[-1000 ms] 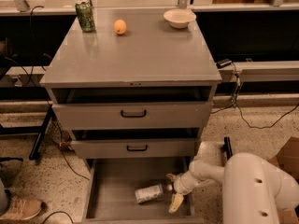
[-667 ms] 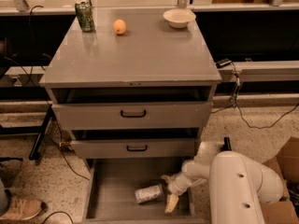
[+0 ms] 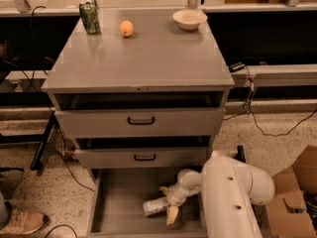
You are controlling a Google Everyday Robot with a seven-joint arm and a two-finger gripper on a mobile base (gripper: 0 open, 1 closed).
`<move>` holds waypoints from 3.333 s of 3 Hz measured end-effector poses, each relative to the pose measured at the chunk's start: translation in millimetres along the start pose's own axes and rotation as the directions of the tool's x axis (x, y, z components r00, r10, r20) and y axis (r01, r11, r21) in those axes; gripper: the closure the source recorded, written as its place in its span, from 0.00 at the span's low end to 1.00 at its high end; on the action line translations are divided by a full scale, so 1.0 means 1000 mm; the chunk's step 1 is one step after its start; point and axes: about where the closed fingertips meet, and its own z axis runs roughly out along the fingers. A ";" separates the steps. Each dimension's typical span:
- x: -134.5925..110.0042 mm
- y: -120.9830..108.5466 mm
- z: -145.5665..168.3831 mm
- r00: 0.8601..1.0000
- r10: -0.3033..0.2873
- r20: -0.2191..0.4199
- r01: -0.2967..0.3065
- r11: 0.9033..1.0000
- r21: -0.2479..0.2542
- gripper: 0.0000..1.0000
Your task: Pick blue plastic bottle from bottom drawer and place on counter
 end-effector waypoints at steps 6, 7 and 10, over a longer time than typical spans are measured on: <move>-0.054 0.024 -0.122 0.993 -0.107 0.045 0.100 0.986 0.131 1.00; -0.077 0.043 -0.194 0.990 -0.140 0.019 0.134 0.975 0.178 1.00; -0.104 0.065 -0.250 0.981 -0.191 0.036 0.178 0.959 0.220 1.00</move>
Offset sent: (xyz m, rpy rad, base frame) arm 0.0050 0.0355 0.0112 0.0088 -0.0424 0.0870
